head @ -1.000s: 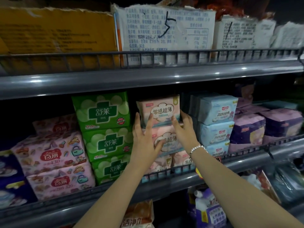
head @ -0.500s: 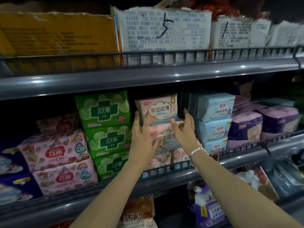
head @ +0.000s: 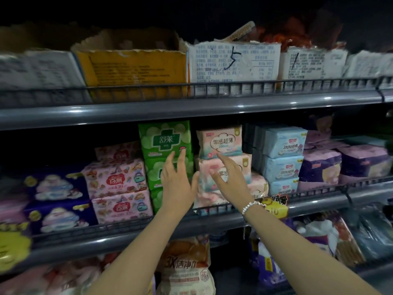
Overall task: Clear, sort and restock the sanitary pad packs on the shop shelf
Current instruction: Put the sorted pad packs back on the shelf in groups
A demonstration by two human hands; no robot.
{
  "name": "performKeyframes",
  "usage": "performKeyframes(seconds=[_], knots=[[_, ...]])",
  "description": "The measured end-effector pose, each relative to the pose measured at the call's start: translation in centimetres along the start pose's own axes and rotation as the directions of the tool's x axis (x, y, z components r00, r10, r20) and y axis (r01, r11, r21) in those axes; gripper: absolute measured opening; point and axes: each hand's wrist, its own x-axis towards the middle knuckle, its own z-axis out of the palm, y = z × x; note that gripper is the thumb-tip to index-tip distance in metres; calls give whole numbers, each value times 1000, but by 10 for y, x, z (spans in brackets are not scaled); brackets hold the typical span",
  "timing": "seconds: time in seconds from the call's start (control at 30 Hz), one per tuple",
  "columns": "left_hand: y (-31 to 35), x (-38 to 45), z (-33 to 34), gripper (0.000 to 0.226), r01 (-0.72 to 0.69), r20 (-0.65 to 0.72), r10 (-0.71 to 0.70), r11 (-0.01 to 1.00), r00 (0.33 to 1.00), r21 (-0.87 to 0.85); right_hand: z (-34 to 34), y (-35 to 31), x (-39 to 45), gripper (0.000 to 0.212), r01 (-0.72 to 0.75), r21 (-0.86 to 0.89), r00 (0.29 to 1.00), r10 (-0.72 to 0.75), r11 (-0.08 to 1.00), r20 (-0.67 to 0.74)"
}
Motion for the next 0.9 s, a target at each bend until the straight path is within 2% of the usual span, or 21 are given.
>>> performKeyframes(seconds=[0.17,0.33,0.43,0.53,0.6,0.67,0.77,0.9], knots=[[-30,1,-28,76,128,-33,-130,991,991,-41,23,-32,9,63,-88,111,992,77,990,102],[-71,34,-41,96,208,-34,-208,978,978,20,41,-55,54,62,-122,56,991,118,991,68],[-101,57,-38,110,254,75,-253,967,964,7,51,-62,80,58,-199,-58,976,203,978,74],[-117,70,-32,106,243,142,-240,970,960,-3,60,-61,97,51,-282,-126,943,299,951,147],[-122,74,-28,104,222,118,-221,975,968,2,67,-59,104,48,-341,-147,916,364,929,172],[-128,72,-23,104,191,75,-189,981,979,-21,73,-57,109,52,-422,-94,880,433,902,195],[-136,67,-19,105,122,27,-121,991,992,-49,76,-57,111,58,-461,-87,855,468,883,224],[-138,64,-18,105,69,-9,-70,997,998,-42,81,-62,106,45,-477,-3,867,471,879,164]])
